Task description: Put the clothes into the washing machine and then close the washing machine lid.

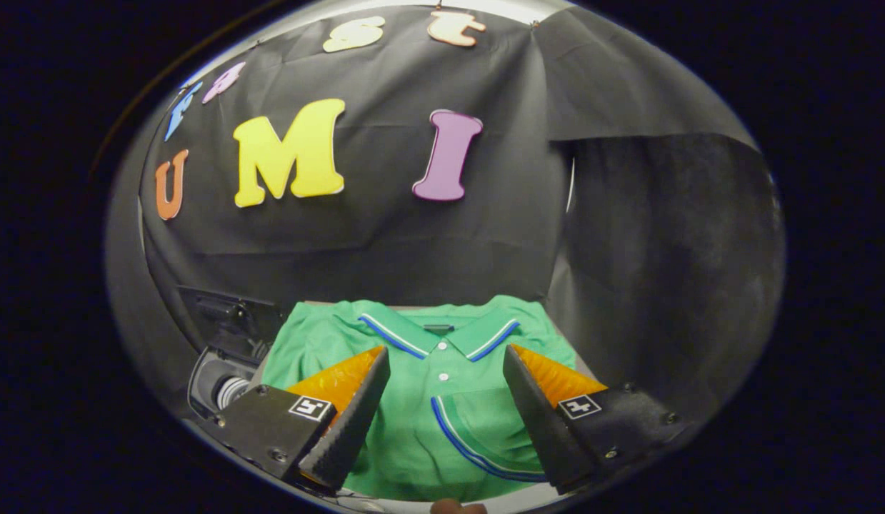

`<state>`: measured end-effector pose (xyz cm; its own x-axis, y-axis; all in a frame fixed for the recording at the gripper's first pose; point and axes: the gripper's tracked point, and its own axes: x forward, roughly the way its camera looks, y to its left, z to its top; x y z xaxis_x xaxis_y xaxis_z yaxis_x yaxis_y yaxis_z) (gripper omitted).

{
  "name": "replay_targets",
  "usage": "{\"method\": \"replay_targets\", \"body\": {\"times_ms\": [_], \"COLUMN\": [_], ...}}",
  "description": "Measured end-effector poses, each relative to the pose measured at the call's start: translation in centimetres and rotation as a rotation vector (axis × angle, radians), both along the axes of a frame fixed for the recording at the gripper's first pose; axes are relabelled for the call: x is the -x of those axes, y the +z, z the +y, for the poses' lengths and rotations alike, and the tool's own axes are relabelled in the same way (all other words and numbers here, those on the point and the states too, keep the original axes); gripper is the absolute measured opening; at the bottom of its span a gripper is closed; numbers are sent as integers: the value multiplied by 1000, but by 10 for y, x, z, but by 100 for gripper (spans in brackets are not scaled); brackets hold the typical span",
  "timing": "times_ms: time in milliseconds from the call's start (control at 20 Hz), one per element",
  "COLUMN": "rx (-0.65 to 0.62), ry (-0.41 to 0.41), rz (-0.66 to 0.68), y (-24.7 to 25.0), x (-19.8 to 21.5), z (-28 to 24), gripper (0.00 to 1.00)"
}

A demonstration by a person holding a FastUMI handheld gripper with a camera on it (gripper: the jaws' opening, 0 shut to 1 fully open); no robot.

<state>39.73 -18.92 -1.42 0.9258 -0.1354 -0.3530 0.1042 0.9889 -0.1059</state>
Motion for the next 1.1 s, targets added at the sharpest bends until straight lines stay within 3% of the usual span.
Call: {"method": "replay_targets", "body": {"times_ms": [550,900,1100], "rx": [122,-30,-32], "ry": [19,43,19], "rz": [254,301,351], "y": [-52,-58,-59], "x": [-15,-13,-12], "z": [4,6,6], "gripper": [100,100,99]}}
